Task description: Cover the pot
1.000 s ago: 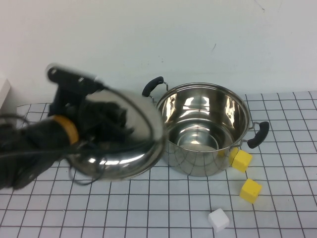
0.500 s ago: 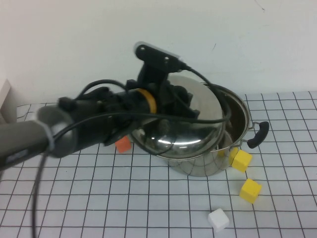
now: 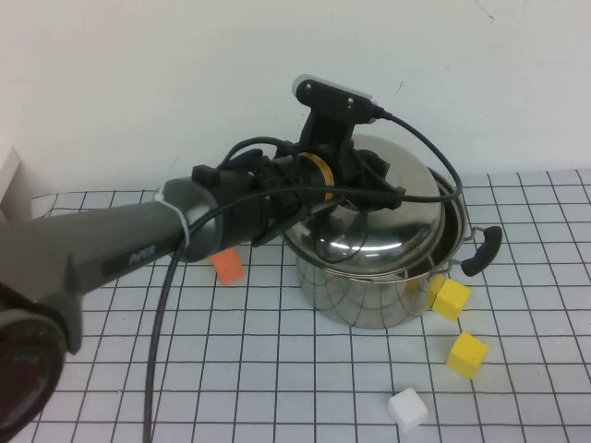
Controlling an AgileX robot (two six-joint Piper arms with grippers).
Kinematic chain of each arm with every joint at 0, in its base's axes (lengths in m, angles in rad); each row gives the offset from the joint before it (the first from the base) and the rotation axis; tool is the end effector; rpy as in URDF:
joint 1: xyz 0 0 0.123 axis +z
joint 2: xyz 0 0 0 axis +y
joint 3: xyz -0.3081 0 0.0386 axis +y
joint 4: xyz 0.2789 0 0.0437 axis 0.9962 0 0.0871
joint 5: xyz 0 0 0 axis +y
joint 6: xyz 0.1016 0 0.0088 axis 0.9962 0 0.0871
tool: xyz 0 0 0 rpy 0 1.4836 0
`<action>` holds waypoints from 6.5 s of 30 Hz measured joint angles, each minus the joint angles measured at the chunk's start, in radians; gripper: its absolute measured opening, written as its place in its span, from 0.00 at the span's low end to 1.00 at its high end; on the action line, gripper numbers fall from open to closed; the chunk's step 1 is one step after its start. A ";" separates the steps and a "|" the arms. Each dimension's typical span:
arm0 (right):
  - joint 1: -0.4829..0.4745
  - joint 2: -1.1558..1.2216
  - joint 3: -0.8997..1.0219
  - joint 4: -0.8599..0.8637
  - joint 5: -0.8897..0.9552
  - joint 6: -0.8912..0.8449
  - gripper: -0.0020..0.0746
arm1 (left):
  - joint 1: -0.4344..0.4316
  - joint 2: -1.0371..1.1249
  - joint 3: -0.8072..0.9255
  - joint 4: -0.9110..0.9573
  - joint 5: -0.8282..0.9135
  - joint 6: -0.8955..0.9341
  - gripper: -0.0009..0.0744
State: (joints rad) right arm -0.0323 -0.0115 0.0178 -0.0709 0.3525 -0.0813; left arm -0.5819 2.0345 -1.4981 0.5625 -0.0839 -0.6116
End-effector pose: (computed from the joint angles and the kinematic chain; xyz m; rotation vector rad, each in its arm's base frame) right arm 0.0687 -0.0047 0.1726 -0.0894 1.8419 -0.1486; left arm 0.4395 -0.2945 0.2387 0.5478 1.8994 -0.4593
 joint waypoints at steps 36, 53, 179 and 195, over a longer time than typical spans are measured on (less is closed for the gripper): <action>0.000 0.000 0.000 0.000 0.000 0.000 0.04 | 0.000 0.076 -0.023 0.011 -0.071 -0.047 0.45; 0.000 0.000 0.000 0.000 0.000 0.000 0.04 | 0.000 -0.054 -0.023 0.084 -0.012 -0.061 0.78; 0.000 0.000 0.000 0.000 0.000 0.000 0.04 | 0.491 -2.046 1.516 -0.742 0.398 0.481 0.01; 0.000 0.000 0.000 0.000 0.000 0.000 0.04 | 0.499 -2.046 1.516 -0.742 0.402 0.481 0.01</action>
State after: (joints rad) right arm -0.0323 -0.0115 0.0178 -0.0709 0.3525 -0.0813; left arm -0.0829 -0.0117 0.0176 -0.1799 0.3181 -0.1303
